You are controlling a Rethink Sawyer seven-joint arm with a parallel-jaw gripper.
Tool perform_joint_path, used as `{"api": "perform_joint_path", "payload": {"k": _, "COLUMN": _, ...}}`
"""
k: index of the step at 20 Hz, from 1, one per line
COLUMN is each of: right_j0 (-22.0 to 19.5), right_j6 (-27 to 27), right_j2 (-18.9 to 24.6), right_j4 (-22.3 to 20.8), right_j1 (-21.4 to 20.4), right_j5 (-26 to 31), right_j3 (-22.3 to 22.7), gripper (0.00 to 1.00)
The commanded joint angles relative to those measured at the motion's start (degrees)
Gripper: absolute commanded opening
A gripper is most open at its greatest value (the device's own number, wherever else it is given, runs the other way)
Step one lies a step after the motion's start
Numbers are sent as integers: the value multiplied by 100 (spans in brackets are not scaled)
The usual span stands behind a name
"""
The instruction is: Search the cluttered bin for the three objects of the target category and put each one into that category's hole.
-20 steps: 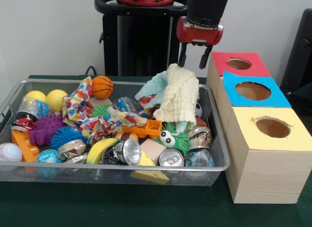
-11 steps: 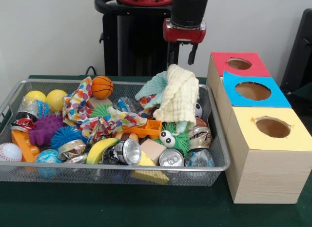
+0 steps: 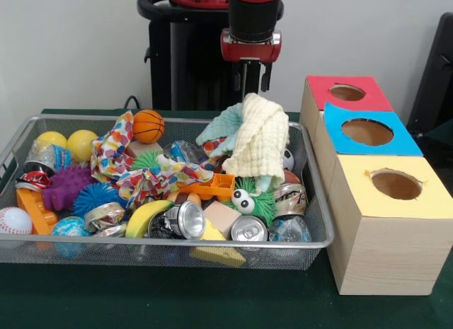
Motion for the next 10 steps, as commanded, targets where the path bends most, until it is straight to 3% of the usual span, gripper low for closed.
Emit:
{"api": "perform_joint_path", "payload": {"k": 1, "right_j0": -387, "right_j6": -12, "right_j2": 713, "right_j4": -248, "right_j1": 188, "right_j5": -111, "right_j3": -197, "gripper": 100}}
{"api": "perform_joint_path", "payload": {"k": 10, "right_j0": -892, "right_j6": -534, "right_j2": 920, "right_j4": -591, "right_j1": 158, "right_j5": 473, "right_j3": -666, "gripper": 100}}
